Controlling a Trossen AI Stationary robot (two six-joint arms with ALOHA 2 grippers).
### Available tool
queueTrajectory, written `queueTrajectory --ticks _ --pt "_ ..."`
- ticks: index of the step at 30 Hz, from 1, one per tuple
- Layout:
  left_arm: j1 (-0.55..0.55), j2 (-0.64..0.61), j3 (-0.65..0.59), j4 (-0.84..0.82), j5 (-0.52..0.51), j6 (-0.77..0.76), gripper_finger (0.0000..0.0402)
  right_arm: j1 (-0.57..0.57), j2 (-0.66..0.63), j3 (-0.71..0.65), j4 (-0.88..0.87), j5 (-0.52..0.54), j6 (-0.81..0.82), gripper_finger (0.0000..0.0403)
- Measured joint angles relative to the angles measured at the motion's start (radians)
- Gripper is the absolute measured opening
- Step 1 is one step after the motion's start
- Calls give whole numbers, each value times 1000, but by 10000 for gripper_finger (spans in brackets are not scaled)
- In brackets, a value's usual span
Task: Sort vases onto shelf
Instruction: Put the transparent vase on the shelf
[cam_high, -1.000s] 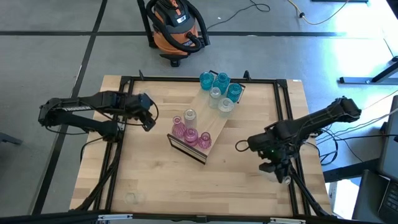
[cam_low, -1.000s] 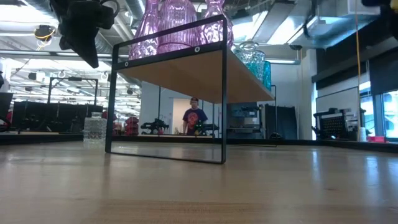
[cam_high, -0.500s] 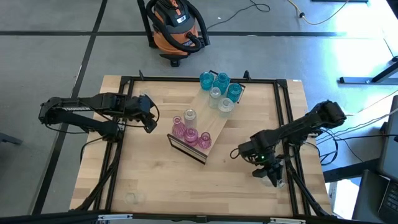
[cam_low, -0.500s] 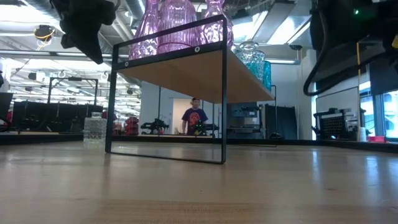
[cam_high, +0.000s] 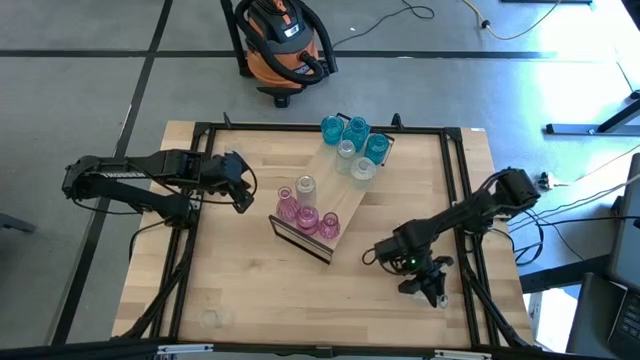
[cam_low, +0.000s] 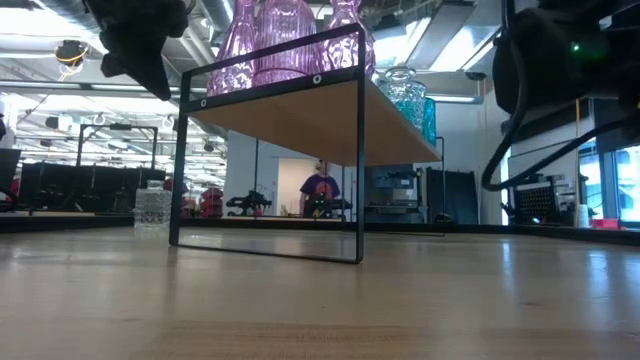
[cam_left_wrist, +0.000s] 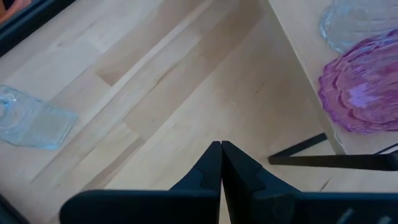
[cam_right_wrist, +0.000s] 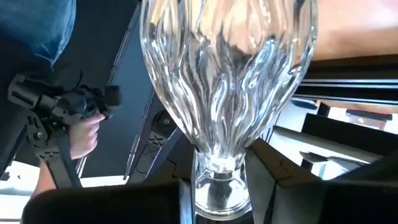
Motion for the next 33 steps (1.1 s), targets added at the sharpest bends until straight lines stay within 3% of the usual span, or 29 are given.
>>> queueTrajectory --ticks 17,33 --pt "1 0 0 13 0 0 0 9 3 0 139 75 58 155" --pt "-9 0 0 13 12 4 0 9 -2 77 132 238 106 163"
